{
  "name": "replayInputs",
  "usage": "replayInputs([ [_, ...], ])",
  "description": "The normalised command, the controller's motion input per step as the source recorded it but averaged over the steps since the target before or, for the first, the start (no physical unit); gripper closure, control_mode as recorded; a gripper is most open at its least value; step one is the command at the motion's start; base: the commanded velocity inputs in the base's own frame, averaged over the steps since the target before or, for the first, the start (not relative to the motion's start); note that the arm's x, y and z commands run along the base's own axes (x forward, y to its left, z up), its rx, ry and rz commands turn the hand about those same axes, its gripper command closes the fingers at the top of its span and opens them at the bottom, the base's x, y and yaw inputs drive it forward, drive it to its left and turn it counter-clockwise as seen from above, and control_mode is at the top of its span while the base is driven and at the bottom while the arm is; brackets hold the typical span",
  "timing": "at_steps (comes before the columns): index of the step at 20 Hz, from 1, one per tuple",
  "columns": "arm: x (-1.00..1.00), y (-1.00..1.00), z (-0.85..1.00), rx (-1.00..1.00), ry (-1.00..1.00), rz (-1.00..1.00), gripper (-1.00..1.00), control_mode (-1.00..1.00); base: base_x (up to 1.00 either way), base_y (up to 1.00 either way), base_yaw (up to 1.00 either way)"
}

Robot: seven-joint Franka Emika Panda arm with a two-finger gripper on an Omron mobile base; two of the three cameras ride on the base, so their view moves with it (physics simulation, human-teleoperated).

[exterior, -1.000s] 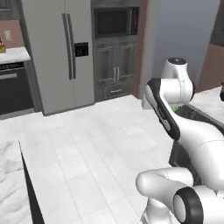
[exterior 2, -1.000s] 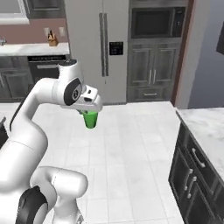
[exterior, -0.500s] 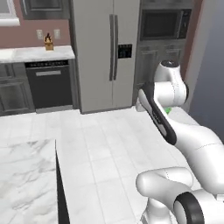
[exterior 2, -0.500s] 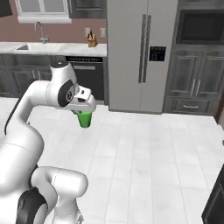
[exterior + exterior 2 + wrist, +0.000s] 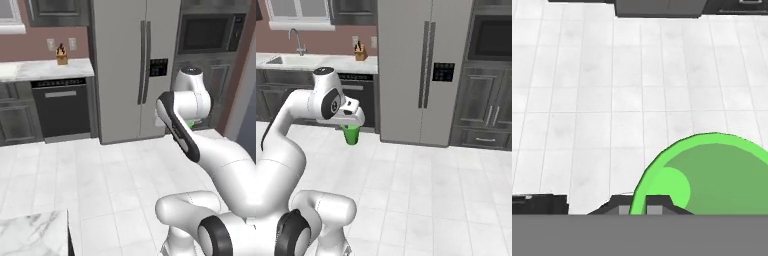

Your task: Pick the cup and bowl from the counter and place them on the counter next to the sink.

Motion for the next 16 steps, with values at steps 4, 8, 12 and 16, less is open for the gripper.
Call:
replayInputs([
  [4,0.0,0.0,0.0,0.0,0.0,0.0,1.0,1.0,1.0,0.0,0.0],
  [8,0.0,0.0,0.0,0.0,0.0,0.0,1.0,1.0,1.0,0.0,0.0],
  [12,0.0,0.0,0.0,0.0,0.0,0.0,1.0,1.0,1.0,0.0,0.01],
  [16,0.0,0.0,0.0,0.0,0.0,0.0,1.0,1.0,1.0,0.0,0.01],
])
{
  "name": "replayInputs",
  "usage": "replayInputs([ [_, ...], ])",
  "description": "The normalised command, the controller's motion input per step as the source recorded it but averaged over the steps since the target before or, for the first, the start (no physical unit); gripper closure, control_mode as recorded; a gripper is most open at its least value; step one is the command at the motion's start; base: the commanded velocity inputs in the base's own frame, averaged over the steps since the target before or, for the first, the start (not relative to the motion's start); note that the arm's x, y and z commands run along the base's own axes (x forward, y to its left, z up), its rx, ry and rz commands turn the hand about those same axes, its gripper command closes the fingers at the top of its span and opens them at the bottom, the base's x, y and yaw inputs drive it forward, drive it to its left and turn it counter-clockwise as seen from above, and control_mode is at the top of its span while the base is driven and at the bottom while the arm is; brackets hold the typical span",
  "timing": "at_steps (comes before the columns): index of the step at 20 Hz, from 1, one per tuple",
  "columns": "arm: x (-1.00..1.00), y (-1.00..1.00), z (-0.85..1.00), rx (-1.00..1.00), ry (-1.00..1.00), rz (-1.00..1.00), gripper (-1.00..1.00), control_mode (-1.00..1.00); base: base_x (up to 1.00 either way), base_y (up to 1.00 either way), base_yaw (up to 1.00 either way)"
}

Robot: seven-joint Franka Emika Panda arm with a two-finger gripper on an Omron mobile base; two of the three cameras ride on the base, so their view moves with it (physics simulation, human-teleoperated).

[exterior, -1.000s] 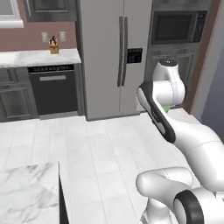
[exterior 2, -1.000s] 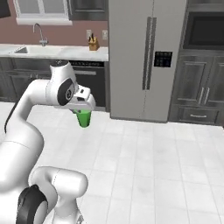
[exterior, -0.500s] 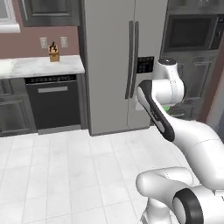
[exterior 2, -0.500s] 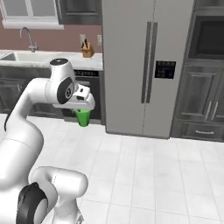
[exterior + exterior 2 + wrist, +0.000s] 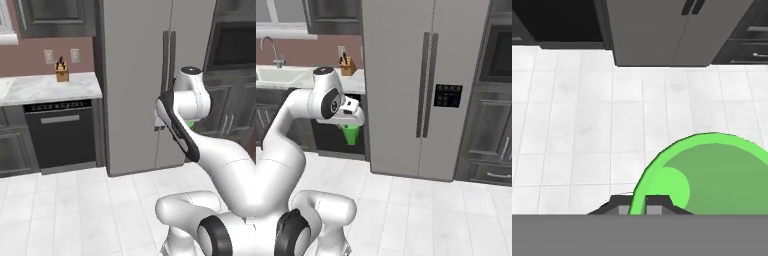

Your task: Pick the cup and bowl from the counter and place them on the counter next to the sink.

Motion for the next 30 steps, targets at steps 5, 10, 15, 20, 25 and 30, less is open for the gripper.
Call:
replayInputs([
  [5,0.0,0.0,0.0,0.0,0.0,0.0,1.0,1.0,1.0,0.02,0.0],
  [10,0.0,0.0,0.0,0.0,0.0,0.0,1.0,1.0,0.93,0.52,0.0],
  [15,0.0,0.0,0.0,0.0,0.0,0.0,1.0,1.0,0.72,0.95,-0.01],
  [20,0.0,0.0,0.0,0.0,0.0,0.0,1.0,1.0,0.45,1.0,-0.02],
  [25,0.0,0.0,0.0,0.0,0.0,0.0,1.0,1.0,0.29,1.0,-0.06],
  [30,0.0,0.0,0.0,0.0,0.0,0.0,1.0,1.0,0.18,1.0,-0.06],
])
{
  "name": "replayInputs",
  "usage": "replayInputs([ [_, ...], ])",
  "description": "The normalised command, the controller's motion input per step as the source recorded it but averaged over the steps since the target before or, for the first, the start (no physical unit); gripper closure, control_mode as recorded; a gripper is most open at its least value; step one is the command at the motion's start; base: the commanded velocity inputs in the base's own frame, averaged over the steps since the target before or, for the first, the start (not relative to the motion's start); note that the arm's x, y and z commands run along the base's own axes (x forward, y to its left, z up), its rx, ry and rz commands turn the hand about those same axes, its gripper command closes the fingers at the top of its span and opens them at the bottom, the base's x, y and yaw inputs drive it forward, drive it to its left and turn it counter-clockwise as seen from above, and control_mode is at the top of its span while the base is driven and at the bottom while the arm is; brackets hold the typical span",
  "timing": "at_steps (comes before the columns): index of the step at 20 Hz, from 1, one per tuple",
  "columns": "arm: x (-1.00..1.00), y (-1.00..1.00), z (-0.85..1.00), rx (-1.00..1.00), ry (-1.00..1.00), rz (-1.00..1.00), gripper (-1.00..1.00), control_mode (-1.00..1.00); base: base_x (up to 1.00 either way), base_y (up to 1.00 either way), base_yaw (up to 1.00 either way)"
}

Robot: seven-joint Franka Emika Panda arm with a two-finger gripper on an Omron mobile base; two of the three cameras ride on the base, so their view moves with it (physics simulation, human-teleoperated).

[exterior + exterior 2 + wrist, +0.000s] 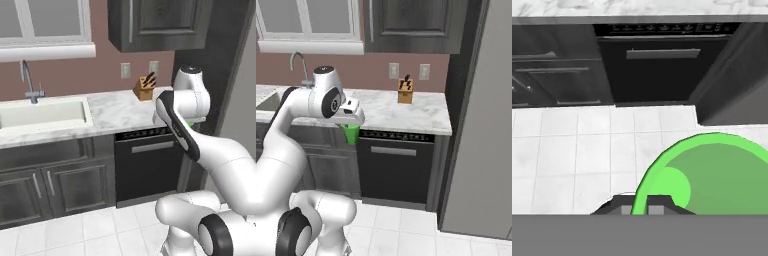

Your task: Pick the cup and bowl from the counter and place them on the counter next to the sink.

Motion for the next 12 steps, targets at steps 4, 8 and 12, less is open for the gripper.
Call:
replayInputs([
  [4,0.0,0.0,0.0,0.0,0.0,0.0,1.0,1.0,0.35,1.0,-0.05],
  [8,0.0,0.0,0.0,0.0,0.0,0.0,1.0,1.0,0.44,1.0,-0.05],
  [12,0.0,0.0,0.0,0.0,0.0,0.0,1.0,1.0,0.54,1.0,-0.02],
])
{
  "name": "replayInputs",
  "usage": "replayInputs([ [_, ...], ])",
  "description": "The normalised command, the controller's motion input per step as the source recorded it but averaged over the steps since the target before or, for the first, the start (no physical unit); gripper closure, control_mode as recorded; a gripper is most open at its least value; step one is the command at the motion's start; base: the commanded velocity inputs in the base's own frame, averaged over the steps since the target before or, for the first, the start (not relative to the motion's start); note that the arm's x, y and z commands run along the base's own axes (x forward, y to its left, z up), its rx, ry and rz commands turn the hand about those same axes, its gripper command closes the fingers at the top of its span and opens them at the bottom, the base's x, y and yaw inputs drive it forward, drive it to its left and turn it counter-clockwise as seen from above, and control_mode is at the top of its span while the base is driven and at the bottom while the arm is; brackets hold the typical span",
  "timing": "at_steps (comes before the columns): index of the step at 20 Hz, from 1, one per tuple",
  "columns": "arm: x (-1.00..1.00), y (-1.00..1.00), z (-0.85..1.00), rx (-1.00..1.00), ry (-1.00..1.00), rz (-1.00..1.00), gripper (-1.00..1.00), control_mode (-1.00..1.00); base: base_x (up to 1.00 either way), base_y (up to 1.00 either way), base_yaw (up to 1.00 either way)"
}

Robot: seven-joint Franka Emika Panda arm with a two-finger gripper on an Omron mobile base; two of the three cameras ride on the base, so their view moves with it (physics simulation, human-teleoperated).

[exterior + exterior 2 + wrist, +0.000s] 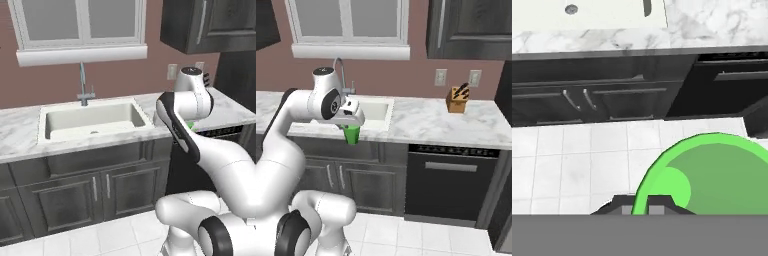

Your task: Pick the cup and bowl from the counter and place them on the counter next to the sink.

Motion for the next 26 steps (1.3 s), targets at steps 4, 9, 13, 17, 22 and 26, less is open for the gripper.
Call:
replayInputs([
  [4,0.0,0.0,0.0,0.0,0.0,0.0,1.0,1.0,0.6,0.99,-0.02],
  [9,0.0,0.0,0.0,0.0,0.0,0.0,1.0,1.0,0.66,0.84,-0.09],
  [13,0.0,0.0,0.0,0.0,0.0,0.0,1.0,1.0,0.91,0.45,-0.14],
  [17,0.0,0.0,0.0,0.0,0.0,0.0,1.0,1.0,0.78,0.24,-0.16],
  [22,0.0,0.0,0.0,0.0,0.0,0.0,1.0,1.0,0.06,0.0,0.0],
  [26,0.0,0.0,0.0,0.0,0.0,0.0,1.0,1.0,0.0,0.0,0.0],
])
